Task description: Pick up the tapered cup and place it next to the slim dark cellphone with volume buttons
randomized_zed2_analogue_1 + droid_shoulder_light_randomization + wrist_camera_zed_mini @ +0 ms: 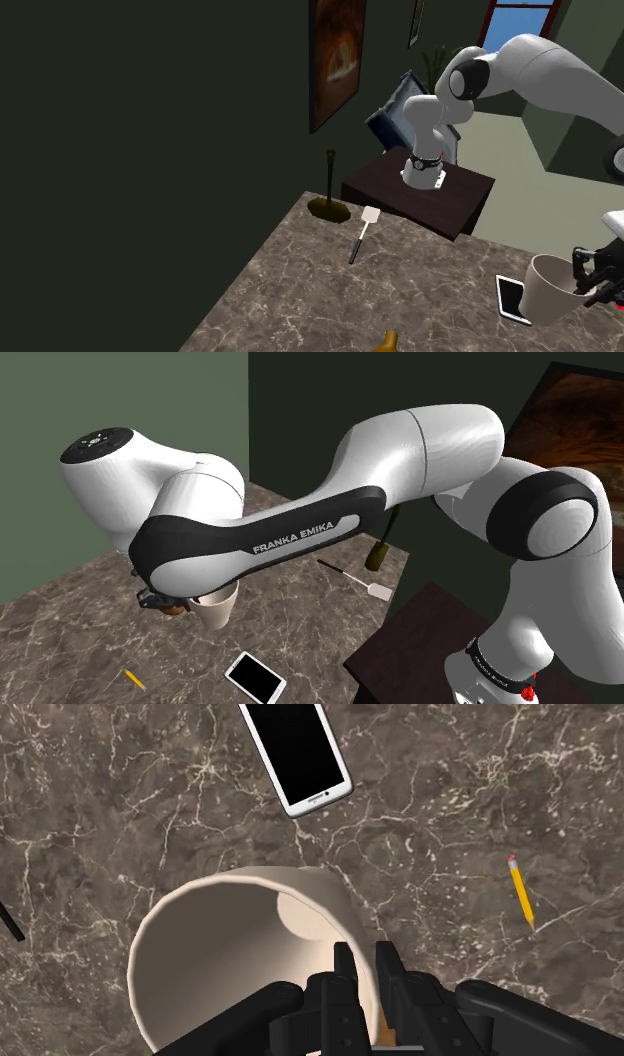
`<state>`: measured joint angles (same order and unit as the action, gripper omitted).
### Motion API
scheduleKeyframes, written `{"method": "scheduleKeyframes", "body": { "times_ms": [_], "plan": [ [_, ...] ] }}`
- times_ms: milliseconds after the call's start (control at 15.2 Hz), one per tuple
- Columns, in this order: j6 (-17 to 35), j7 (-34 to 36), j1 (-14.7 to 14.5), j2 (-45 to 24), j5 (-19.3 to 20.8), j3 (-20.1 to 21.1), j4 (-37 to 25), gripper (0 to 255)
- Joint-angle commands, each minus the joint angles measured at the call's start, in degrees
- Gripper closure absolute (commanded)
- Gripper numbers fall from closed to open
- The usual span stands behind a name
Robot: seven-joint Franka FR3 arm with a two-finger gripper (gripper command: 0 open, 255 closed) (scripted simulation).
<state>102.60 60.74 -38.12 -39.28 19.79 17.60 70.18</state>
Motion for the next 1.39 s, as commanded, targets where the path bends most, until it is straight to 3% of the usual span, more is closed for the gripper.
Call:
{"method": "scheduleKeyframes", "body": {
  "times_ms": [0, 1320],
  "plan": [
    [1.56, 0.32, 0.16, -0.16, 0.16, -0.07, 1.41, 255],
    [12.18, 2.80, 0.11, -5.78, 2.20, -1.32, 6.79, 255]
  ]
}}
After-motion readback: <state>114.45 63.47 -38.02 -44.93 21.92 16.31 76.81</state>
